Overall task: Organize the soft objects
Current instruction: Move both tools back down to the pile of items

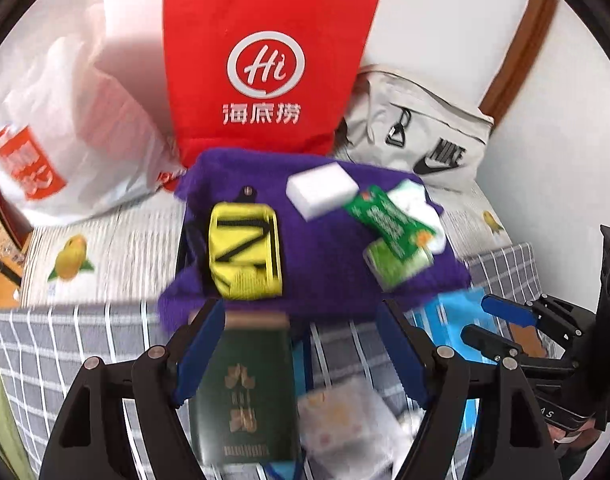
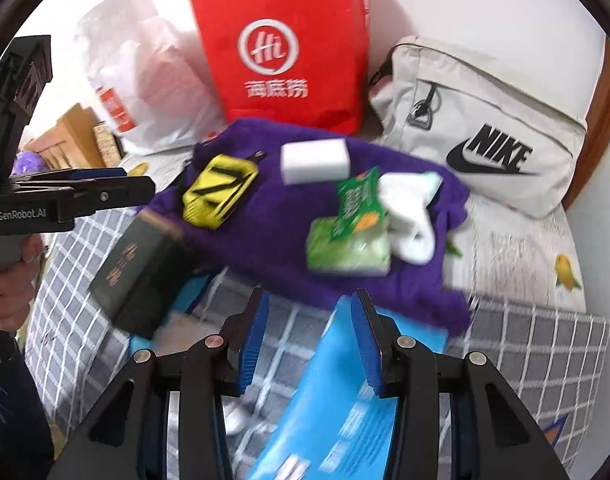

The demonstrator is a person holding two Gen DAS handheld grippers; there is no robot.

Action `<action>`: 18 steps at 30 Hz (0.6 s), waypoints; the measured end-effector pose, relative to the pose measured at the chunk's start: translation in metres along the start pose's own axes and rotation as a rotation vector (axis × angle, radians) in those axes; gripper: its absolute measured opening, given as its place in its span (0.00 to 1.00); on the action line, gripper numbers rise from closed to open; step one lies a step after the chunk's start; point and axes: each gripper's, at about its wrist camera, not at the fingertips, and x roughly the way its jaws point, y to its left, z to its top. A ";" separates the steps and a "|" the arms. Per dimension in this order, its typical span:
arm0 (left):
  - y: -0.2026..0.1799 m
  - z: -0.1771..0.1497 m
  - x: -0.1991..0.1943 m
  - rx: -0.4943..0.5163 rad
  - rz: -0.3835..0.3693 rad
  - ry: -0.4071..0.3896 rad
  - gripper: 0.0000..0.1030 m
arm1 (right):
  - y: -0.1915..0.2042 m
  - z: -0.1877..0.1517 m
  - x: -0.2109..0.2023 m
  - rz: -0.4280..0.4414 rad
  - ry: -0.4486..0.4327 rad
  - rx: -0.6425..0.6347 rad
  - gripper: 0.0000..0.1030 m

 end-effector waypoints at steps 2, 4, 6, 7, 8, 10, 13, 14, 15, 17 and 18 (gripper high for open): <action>0.000 -0.018 -0.008 0.000 0.006 0.001 0.75 | 0.009 -0.015 -0.007 0.012 0.001 0.000 0.42; 0.002 -0.037 -0.016 -0.020 0.007 -0.001 0.75 | 0.019 -0.033 -0.014 0.023 0.004 -0.005 0.42; 0.006 -0.054 -0.021 -0.040 -0.004 0.005 0.75 | 0.027 -0.048 -0.020 0.033 0.001 -0.001 0.42; 0.007 -0.060 -0.023 -0.045 -0.007 0.006 0.75 | 0.031 -0.056 -0.023 0.041 0.004 -0.001 0.42; 0.009 -0.070 -0.025 -0.056 -0.009 0.007 0.75 | 0.036 -0.064 -0.026 0.052 0.006 -0.004 0.42; 0.014 -0.087 -0.029 -0.082 -0.008 0.006 0.74 | 0.043 -0.080 -0.030 0.066 0.010 -0.002 0.42; 0.023 -0.114 -0.033 -0.128 -0.013 0.017 0.75 | 0.055 -0.106 -0.029 0.099 0.033 0.011 0.42; 0.025 -0.124 -0.035 -0.150 -0.029 0.022 0.75 | 0.061 -0.117 -0.027 0.119 0.040 0.010 0.42; 0.027 -0.130 -0.036 -0.166 -0.036 0.020 0.74 | 0.065 -0.124 -0.025 0.131 0.047 0.006 0.42; 0.030 -0.145 -0.039 -0.187 -0.036 0.015 0.75 | 0.071 -0.134 -0.016 0.149 0.054 -0.002 0.42; 0.032 -0.149 -0.041 -0.200 -0.036 0.010 0.75 | 0.073 -0.137 -0.011 0.151 0.055 0.001 0.42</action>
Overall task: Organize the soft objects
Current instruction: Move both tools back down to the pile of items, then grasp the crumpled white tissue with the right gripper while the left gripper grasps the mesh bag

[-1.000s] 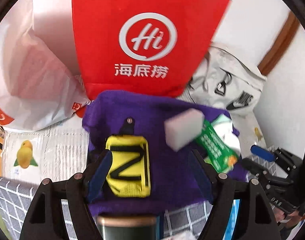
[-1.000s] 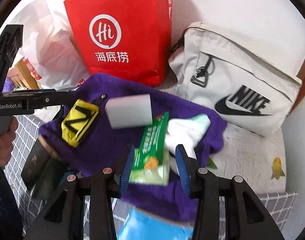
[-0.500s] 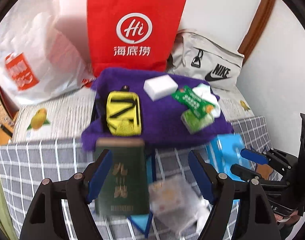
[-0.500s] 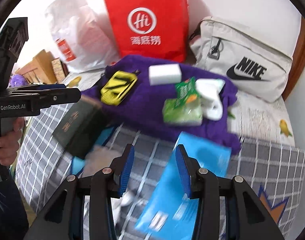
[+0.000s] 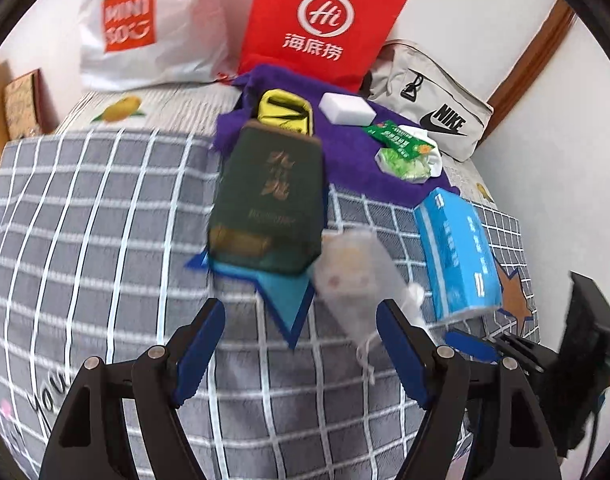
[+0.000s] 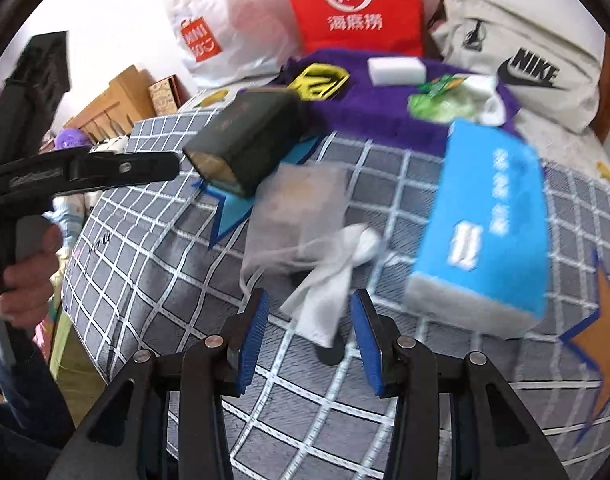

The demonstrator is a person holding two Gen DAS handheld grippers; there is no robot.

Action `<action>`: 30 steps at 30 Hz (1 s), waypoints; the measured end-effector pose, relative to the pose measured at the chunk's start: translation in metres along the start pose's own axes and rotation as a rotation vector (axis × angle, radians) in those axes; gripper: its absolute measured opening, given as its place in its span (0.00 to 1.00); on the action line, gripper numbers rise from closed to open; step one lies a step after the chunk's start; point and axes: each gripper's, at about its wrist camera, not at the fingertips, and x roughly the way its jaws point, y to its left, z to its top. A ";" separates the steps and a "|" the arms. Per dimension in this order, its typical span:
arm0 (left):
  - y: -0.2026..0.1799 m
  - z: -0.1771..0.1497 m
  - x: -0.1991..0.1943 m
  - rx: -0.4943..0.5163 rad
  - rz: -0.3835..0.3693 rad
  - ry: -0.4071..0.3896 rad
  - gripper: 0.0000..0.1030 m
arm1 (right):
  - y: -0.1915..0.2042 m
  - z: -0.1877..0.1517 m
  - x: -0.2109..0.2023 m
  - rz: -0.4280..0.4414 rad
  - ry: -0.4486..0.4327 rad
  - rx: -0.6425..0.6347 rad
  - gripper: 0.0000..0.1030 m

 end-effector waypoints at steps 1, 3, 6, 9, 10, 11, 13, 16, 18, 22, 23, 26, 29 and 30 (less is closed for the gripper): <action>0.003 -0.005 -0.002 -0.017 -0.004 -0.004 0.75 | 0.000 -0.001 0.007 -0.006 0.006 0.003 0.42; 0.007 -0.012 -0.006 -0.028 -0.006 -0.003 0.75 | -0.001 -0.002 0.017 -0.034 0.018 0.022 0.40; 0.012 -0.022 -0.012 -0.029 0.021 -0.007 0.75 | -0.004 -0.001 0.024 -0.040 -0.001 0.043 0.40; 0.019 -0.030 -0.013 -0.050 0.022 -0.006 0.75 | -0.003 0.001 0.032 -0.046 -0.018 0.044 0.39; 0.019 -0.031 -0.012 -0.054 0.022 -0.003 0.75 | -0.002 0.002 0.036 -0.054 -0.024 0.037 0.34; 0.020 -0.033 -0.010 -0.058 0.024 0.003 0.75 | -0.002 0.003 0.039 -0.064 -0.028 0.029 0.22; 0.019 -0.035 -0.006 -0.058 0.029 0.012 0.75 | 0.000 0.002 0.043 -0.074 -0.037 0.010 0.13; 0.015 -0.037 0.001 -0.051 0.022 0.020 0.75 | 0.001 -0.002 0.036 -0.078 -0.061 -0.016 0.09; 0.008 -0.036 0.007 -0.037 -0.001 0.024 0.75 | 0.000 -0.008 0.024 -0.079 -0.073 -0.025 0.09; -0.015 -0.030 0.021 0.010 -0.048 0.018 0.75 | -0.006 -0.025 0.000 -0.093 -0.079 -0.028 0.09; -0.022 -0.028 0.026 0.025 -0.064 0.018 0.75 | -0.008 -0.032 -0.007 -0.097 -0.077 -0.028 0.09; -0.041 -0.023 0.044 0.035 -0.081 0.027 0.75 | -0.021 -0.047 -0.015 -0.120 -0.066 -0.002 0.09; -0.057 -0.019 0.060 0.048 -0.047 0.022 0.75 | -0.036 -0.057 -0.019 -0.130 -0.061 0.045 0.09; -0.060 -0.018 0.065 0.048 -0.036 0.023 0.75 | -0.042 -0.060 -0.020 -0.132 -0.060 0.062 0.09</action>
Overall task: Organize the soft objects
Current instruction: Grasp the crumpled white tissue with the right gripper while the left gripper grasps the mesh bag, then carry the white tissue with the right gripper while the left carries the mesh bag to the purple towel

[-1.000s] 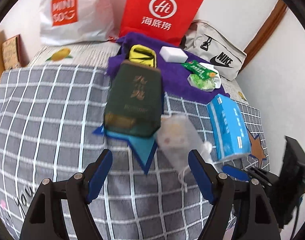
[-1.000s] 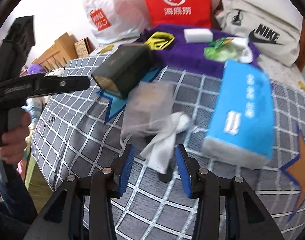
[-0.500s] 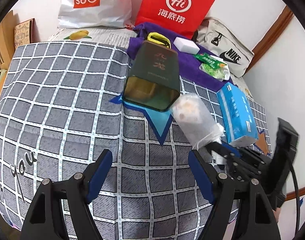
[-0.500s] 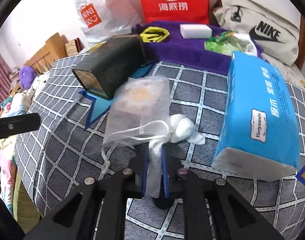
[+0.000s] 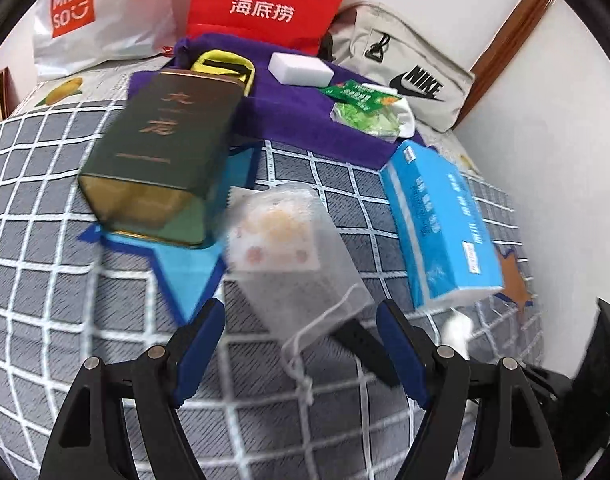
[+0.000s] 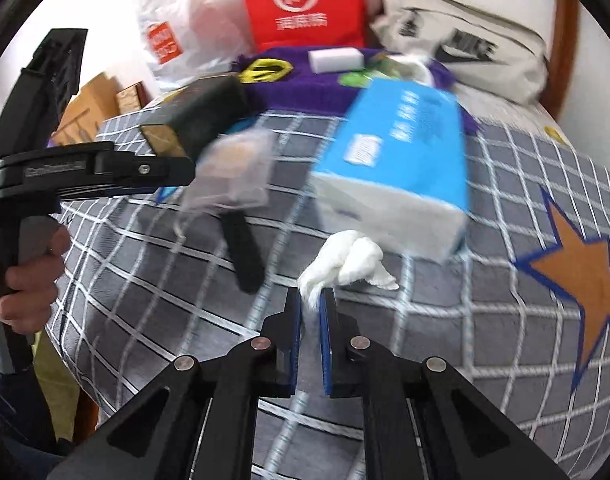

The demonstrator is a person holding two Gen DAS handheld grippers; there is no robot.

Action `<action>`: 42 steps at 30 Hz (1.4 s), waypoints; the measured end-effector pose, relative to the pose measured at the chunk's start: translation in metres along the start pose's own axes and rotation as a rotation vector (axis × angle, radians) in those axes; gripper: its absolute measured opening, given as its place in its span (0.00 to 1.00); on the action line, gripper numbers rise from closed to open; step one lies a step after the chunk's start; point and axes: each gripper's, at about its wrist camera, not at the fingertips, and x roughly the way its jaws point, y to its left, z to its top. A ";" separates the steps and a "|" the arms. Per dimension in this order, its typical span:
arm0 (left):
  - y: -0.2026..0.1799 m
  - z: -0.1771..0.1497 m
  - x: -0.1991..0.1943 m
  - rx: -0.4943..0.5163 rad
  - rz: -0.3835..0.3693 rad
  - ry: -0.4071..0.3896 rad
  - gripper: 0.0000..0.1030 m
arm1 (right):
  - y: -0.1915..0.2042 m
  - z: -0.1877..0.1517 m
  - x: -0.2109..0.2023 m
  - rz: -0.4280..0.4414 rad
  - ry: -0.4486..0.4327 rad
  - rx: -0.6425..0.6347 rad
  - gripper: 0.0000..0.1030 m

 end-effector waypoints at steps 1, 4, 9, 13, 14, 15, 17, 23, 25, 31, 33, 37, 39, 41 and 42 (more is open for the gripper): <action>-0.002 0.000 0.005 -0.005 0.009 0.001 0.75 | -0.006 -0.002 0.000 -0.001 0.001 0.015 0.09; -0.005 0.002 0.020 -0.040 0.016 0.013 0.75 | -0.015 -0.006 0.001 0.000 0.005 0.030 0.09; -0.014 0.005 0.030 -0.064 0.053 -0.027 0.84 | -0.024 -0.007 0.007 0.001 0.009 0.040 0.09; -0.028 0.004 0.037 0.002 0.142 -0.034 0.85 | -0.026 -0.009 0.011 0.015 0.001 0.043 0.09; -0.033 0.003 0.039 0.027 0.172 -0.037 0.84 | -0.026 -0.009 0.012 0.018 -0.003 0.045 0.09; -0.035 0.003 0.041 0.042 0.191 -0.037 0.84 | -0.027 -0.010 0.012 0.023 -0.004 0.049 0.09; -0.042 0.002 0.045 0.081 0.237 -0.033 0.84 | -0.028 -0.011 0.012 0.028 -0.011 0.059 0.09; -0.040 0.000 0.038 0.099 0.244 -0.044 0.42 | -0.028 -0.014 0.010 0.031 -0.027 0.062 0.09; -0.036 0.001 0.035 0.093 0.190 -0.029 0.33 | -0.029 -0.015 0.009 0.034 -0.029 0.073 0.09; -0.027 -0.004 0.013 0.096 0.067 -0.031 0.11 | -0.027 -0.016 0.008 0.023 -0.031 0.080 0.09; -0.027 -0.006 0.006 0.110 0.062 -0.040 0.10 | -0.027 -0.016 0.007 0.024 -0.028 0.089 0.09; -0.021 -0.010 -0.003 0.085 -0.011 -0.028 0.10 | -0.026 -0.015 0.004 0.020 -0.026 0.095 0.10; -0.019 -0.012 -0.008 0.072 -0.052 -0.023 0.10 | -0.025 -0.015 0.003 0.017 -0.026 0.094 0.10; -0.021 -0.015 -0.013 0.072 -0.103 -0.006 0.10 | -0.024 -0.015 0.004 0.013 -0.022 0.096 0.10; -0.023 -0.017 -0.014 0.076 -0.124 0.003 0.10 | -0.024 -0.016 0.004 0.013 -0.021 0.095 0.10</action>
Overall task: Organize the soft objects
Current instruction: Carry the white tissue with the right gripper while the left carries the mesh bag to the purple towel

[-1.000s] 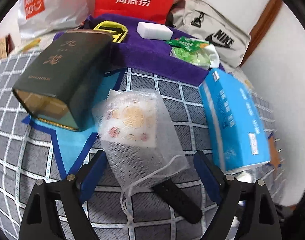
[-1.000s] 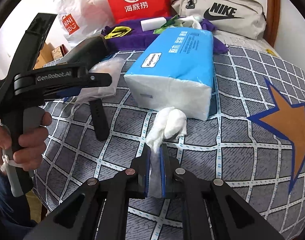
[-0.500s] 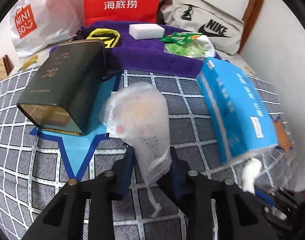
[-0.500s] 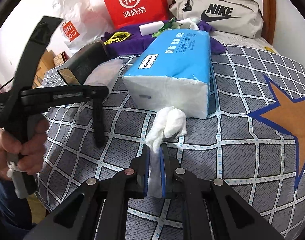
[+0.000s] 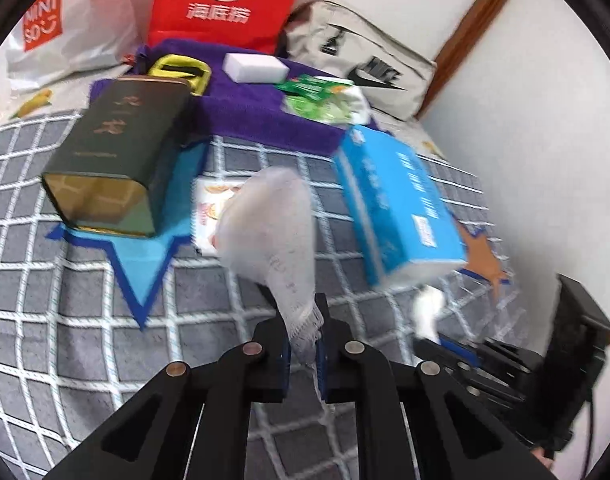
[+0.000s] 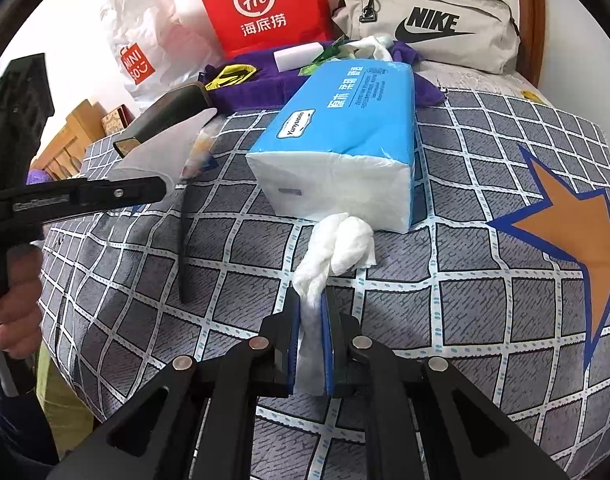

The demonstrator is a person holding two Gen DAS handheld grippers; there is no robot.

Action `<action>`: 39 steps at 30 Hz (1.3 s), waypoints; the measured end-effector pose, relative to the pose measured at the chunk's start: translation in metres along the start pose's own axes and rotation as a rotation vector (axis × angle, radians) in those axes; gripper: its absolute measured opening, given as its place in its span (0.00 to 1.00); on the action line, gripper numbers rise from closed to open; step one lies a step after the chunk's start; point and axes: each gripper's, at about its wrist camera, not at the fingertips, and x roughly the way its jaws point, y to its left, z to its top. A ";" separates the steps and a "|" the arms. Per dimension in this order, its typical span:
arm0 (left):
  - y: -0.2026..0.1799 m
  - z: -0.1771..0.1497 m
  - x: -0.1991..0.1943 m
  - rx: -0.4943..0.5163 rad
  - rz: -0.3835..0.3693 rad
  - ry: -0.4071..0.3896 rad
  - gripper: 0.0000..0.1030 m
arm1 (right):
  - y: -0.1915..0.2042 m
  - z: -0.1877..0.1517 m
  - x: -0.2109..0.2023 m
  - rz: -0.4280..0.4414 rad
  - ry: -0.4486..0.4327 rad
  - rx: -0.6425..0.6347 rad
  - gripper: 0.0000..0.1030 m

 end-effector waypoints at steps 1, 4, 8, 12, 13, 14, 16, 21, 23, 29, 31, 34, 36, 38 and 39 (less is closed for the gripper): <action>-0.003 -0.003 0.000 0.011 -0.017 0.012 0.10 | 0.001 -0.001 0.000 -0.001 0.003 -0.003 0.10; -0.009 -0.009 -0.001 0.039 0.006 0.010 0.10 | 0.004 -0.001 0.001 -0.002 0.005 -0.008 0.10; -0.007 -0.012 -0.003 0.043 0.009 0.006 0.09 | 0.004 -0.002 0.001 -0.001 0.006 -0.005 0.10; -0.004 -0.011 -0.014 0.042 0.008 -0.020 0.09 | 0.003 -0.002 -0.003 -0.002 -0.004 -0.004 0.10; -0.004 -0.010 -0.017 0.044 0.013 -0.028 0.09 | 0.004 -0.001 -0.006 0.002 -0.012 -0.007 0.10; -0.003 -0.009 -0.019 0.045 0.017 -0.034 0.09 | 0.004 -0.001 -0.010 0.004 -0.021 -0.011 0.10; -0.003 -0.007 -0.022 0.046 0.019 -0.045 0.09 | 0.006 0.001 -0.015 0.007 -0.038 -0.019 0.10; -0.003 -0.003 -0.032 0.048 0.016 -0.069 0.09 | 0.013 0.007 -0.026 0.025 -0.068 -0.040 0.10; -0.003 -0.001 -0.036 0.052 0.016 -0.079 0.09 | 0.016 0.009 -0.032 0.033 -0.079 -0.051 0.10; -0.006 0.008 -0.045 0.068 0.017 -0.107 0.09 | 0.026 0.022 -0.048 0.046 -0.121 -0.093 0.10; -0.006 0.012 -0.046 0.069 0.031 -0.115 0.09 | 0.028 0.029 -0.051 0.046 -0.135 -0.101 0.10; -0.004 0.018 -0.048 0.062 0.029 -0.121 0.09 | 0.029 0.040 -0.056 0.039 -0.153 -0.110 0.10; -0.004 0.021 -0.050 0.065 0.034 -0.125 0.09 | 0.029 0.049 -0.058 0.038 -0.160 -0.113 0.10; -0.003 0.026 -0.053 0.066 0.043 -0.132 0.09 | 0.028 0.058 -0.059 0.038 -0.169 -0.115 0.10; -0.003 0.030 -0.055 0.066 0.046 -0.136 0.09 | 0.028 0.063 -0.058 0.036 -0.169 -0.115 0.10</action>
